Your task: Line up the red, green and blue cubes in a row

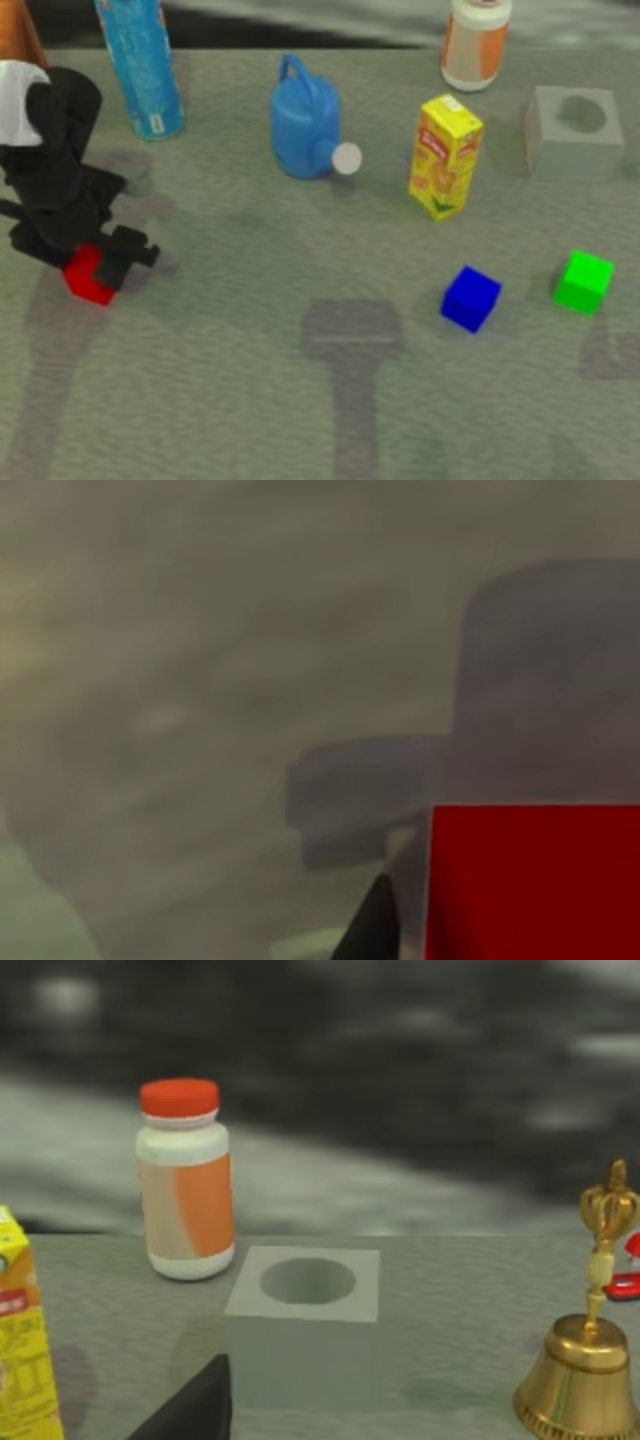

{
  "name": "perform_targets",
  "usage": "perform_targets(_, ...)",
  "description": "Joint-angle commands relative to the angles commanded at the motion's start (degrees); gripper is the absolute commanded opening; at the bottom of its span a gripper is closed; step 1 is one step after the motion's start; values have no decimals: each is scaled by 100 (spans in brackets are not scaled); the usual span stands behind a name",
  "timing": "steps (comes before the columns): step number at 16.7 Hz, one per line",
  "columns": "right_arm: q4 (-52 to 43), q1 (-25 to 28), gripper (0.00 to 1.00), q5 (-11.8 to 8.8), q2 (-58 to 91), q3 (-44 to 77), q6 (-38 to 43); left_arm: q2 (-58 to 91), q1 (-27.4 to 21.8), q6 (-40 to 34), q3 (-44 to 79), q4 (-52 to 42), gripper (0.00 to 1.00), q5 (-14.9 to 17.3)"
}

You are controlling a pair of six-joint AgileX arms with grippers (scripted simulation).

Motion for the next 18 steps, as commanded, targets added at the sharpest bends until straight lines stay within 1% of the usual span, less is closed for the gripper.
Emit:
perform_targets(1,0,0,100,0,0,0,0,0,0,0,0,0,2,0)
perform_targets(2,0,0,100,0,0,0,0,0,0,0,0,0,0,0)
perform_targets(9,0,0,100,0,0,0,0,0,0,0,0,0,0,0)
perform_targets(10,0,0,100,0,0,0,0,-204,3,-29,67,-94,0,54)
perform_targets(12,0,0,100,0,0,0,0,-243,18,-34,146,-195,0,50)
perform_targets(18,0,0,100,0,0,0,0,-753,106,-47,766,-1393,0,48)
